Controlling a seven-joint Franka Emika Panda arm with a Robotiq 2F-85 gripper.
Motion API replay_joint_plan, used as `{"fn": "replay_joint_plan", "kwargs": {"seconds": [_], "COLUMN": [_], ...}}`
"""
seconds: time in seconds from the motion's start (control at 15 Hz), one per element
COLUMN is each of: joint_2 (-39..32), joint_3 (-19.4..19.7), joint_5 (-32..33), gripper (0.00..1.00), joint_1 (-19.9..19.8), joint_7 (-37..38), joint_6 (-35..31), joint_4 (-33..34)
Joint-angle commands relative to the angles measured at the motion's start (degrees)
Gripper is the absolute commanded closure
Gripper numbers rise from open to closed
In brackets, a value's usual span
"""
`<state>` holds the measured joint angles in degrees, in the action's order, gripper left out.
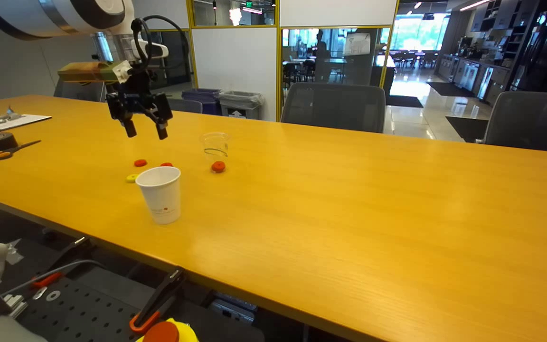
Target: Pick up the orange and yellow objects and put them in the cups
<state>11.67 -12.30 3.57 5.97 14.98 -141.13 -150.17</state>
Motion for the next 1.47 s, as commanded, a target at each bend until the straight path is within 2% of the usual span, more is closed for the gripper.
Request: {"fn": "replay_joint_plan", "kwargs": {"seconds": [0.0, 0.4, 0.73, 1.4], "joint_2": [-8.43, -22.02, -30.45, -36.38], "joint_3": [-1.07, 0.31, 1.20, 1.36], "joint_5": [0.31, -0.95, -5.66, -11.97], "gripper": [0.00, 0.00, 0.00, 0.00], "joint_1": [1.26, 3.17, 3.44, 4.13], "joint_7": [3.17, 2.94, 1.88, 2.01], "joint_6": [-2.84, -6.43, -8.35, -10.30], "joint_4": [6.07, 14.35, 20.38, 22.69]}}
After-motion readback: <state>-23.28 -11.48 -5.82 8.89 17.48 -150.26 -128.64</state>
